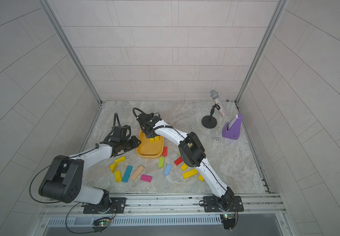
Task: Pick out the yellow building blocks
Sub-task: Place the building block in the storage box, then pick up the building block from the center of the board.
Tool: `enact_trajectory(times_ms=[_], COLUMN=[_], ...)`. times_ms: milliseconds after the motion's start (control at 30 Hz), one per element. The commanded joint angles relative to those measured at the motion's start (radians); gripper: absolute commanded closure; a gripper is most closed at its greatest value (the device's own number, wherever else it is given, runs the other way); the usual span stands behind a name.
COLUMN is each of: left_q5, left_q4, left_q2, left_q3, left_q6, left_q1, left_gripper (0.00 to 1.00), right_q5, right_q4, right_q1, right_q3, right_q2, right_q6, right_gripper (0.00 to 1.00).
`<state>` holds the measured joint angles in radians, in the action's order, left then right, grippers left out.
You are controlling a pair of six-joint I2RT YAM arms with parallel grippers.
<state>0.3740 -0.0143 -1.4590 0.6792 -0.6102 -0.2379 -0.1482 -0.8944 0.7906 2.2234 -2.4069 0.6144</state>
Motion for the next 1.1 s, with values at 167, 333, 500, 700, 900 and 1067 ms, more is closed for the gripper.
enact_trajectory(times_ms=[167, 333, 500, 700, 900, 1067], left_q5=[-0.048, -0.086, -0.125, -0.138, -0.143, -0.141], left_q4=[-0.043, -0.05, -0.057, -0.051, -0.044, -0.038], left_q2=[-0.004, 0.001, 0.005, -0.006, -0.014, -0.005], left_q3=[0.046, 0.051, 0.059, 0.065, 0.075, 0.082], left_q6=[0.026, 0.023, 0.018, 0.011, 0.016, 0.016], left_q1=[-0.031, -0.049, -0.075, -0.106, -0.11, -0.11], left_gripper=[0.81, 0.85, 0.87, 0.86, 0.79, 0.71], right_q5=[0.025, 0.018, -0.035, -0.073, -0.046, -0.053], right_q4=[-0.012, 0.038, 0.063, 0.093, 0.136, 0.158], right_q1=[-0.01, -0.046, -0.108, -0.254, -0.345, -0.361], right_q3=[-0.051, -0.291, -0.574, -0.897, -1.036, -1.037], right_q2=[0.233, 0.434, 0.637, 0.805, 0.8, 0.713], right_q6=[0.026, 0.028, 0.039, 0.059, 0.061, 0.085], right_gripper=[0.49, 0.51, 0.52, 0.5, 0.45, 0.39])
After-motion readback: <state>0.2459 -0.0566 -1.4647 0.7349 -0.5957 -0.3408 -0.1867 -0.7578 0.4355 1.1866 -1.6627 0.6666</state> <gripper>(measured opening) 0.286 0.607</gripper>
